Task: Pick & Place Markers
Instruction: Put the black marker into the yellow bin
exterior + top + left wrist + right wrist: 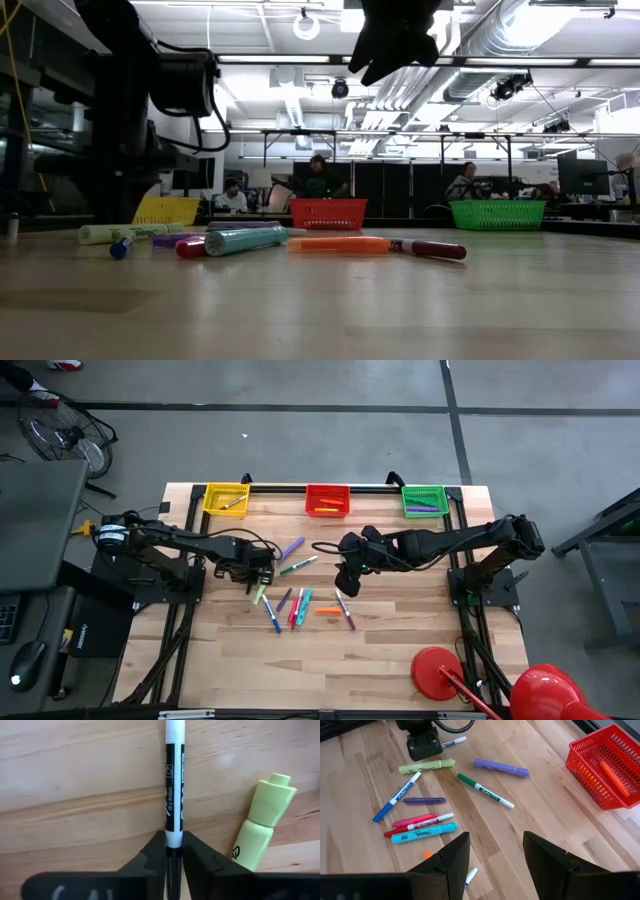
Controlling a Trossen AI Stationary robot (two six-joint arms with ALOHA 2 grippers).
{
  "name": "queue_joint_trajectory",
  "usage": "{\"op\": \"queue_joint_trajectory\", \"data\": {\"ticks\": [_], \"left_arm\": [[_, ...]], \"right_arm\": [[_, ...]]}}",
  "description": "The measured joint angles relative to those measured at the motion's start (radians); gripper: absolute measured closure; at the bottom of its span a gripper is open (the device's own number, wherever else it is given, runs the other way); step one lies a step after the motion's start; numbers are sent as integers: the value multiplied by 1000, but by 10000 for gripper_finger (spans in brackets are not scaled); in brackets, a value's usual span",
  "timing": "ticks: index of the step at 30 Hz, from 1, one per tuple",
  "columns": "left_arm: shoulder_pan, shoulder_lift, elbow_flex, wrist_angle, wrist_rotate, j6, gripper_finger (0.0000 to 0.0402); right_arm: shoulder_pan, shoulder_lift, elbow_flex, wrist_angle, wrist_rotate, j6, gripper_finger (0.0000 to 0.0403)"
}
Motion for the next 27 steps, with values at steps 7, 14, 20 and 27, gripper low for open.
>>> {"op": "queue_joint_trajectory", "data": {"ticks": [7,14,20,27], "left_arm": [[0,0,0,0,-8,70,374],[0,-6,13,-17,-18,144,374],[4,-17,85,-58,-74,323,374],[95,-17,230,-175,-58,585,374]], "right_arm": [[0,0,0,-1,0,0,230],[0,0,0,-3,0,0,230],[0,0,0,-5,0,0,230],[0,0,0,-23,0,3,230]]}}
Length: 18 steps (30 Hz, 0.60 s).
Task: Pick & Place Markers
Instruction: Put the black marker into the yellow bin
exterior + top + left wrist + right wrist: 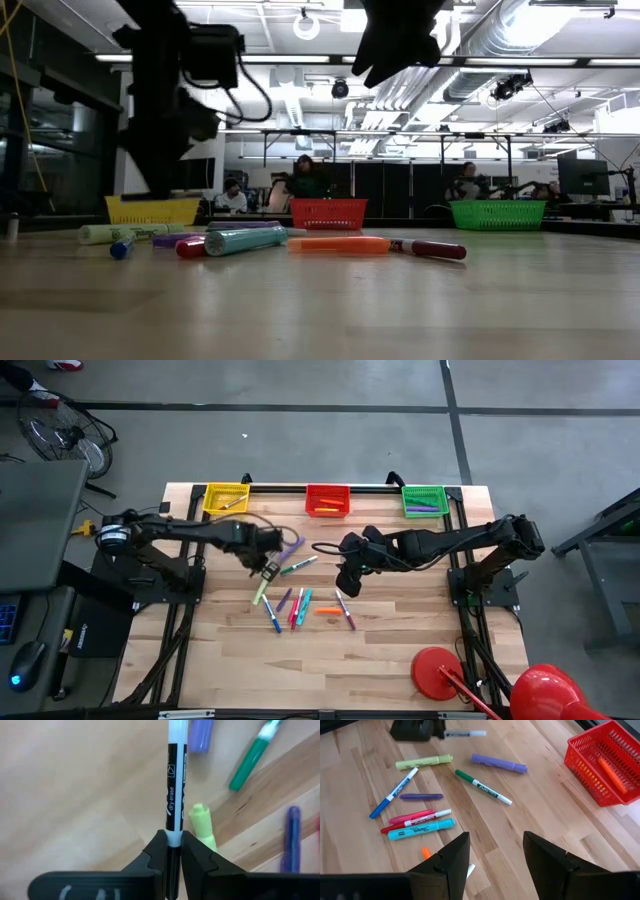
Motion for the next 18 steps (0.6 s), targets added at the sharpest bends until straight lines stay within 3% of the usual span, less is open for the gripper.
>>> {"op": "queue_joint_trajectory", "data": {"ticks": [6,18], "left_arm": [[146,-1,140,-125,-11,300,375],[455,-1,350,-227,-167,1015,375]], "right_arm": [[4,0,0,-34,-3,30,230],[18,0,0,-49,3,53,230]]}}
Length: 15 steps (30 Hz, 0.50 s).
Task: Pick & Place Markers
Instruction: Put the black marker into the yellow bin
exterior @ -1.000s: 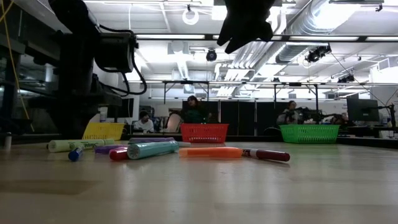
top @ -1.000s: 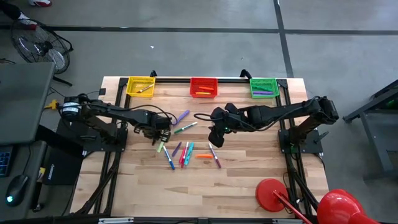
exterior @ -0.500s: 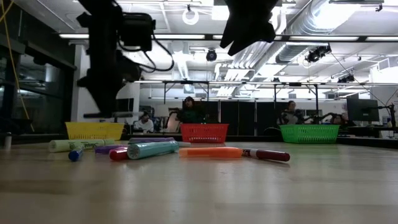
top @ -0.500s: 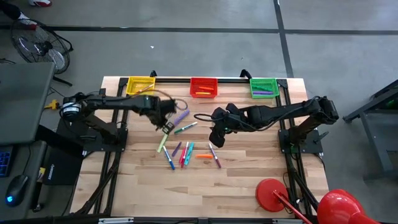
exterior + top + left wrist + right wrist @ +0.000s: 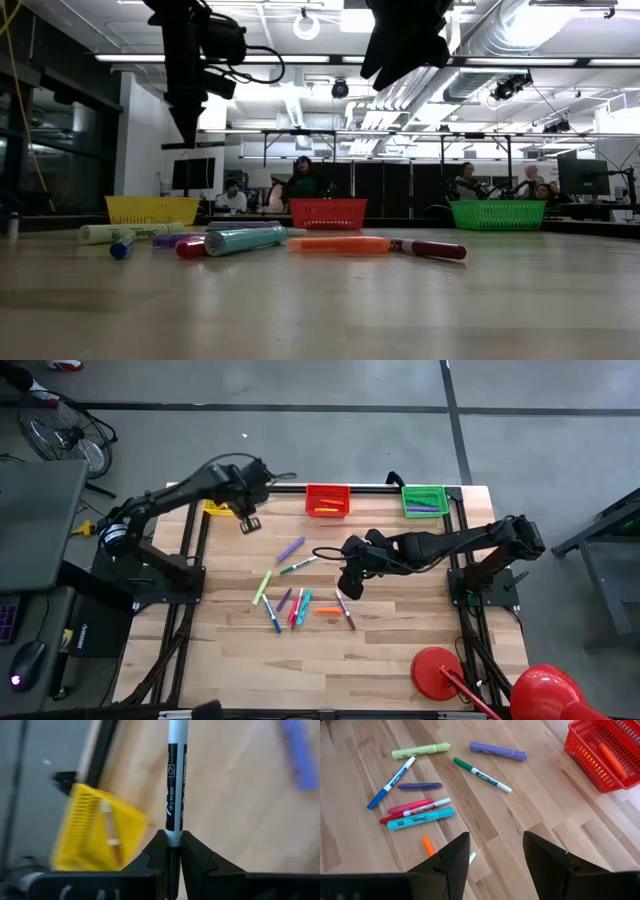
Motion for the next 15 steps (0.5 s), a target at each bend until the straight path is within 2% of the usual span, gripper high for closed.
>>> {"op": "queue_joint_trajectory", "data": {"ticks": [7,15], "left_arm": [[164,66,10,8,-94,291,375],[207,191,9,61,-240,443,375]], "right_arm": [[0,0,0,0,40,44,230],[0,0,0,0,83,74,230]]}}
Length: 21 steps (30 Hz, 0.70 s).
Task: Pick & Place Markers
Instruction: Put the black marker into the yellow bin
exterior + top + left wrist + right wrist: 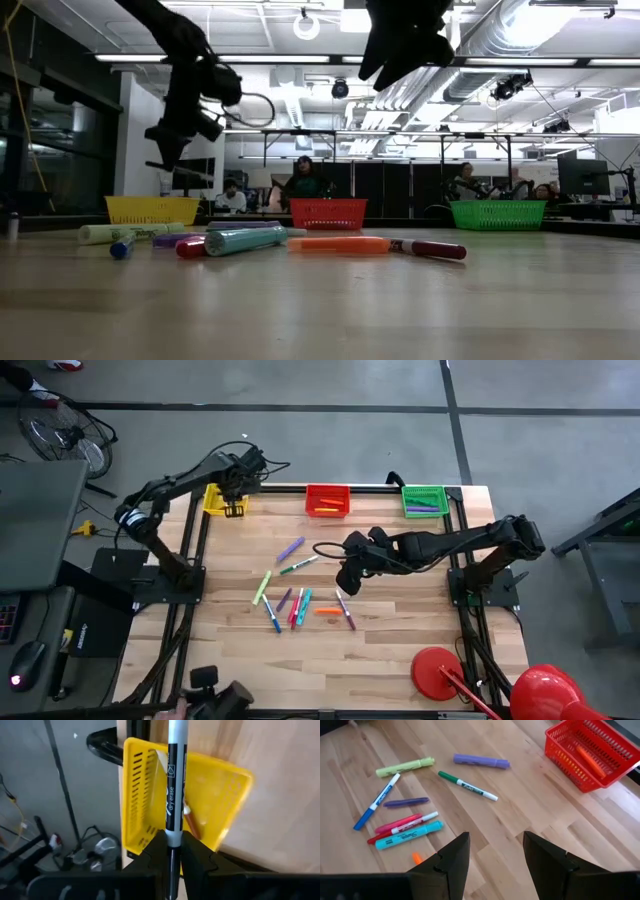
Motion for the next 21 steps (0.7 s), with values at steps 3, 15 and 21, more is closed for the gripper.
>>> {"op": "queue_joint_trajectory", "data": {"ticks": [3,15,21], "left_arm": [[0,51,0,40,-32,47,375],[51,123,13,101,-131,-1,376],[57,122,33,85,-121,-17,376]], "right_arm": [[0,0,0,0,1,20,230],[0,0,0,0,-3,72,230],[0,0,0,0,-4,72,230]]}}
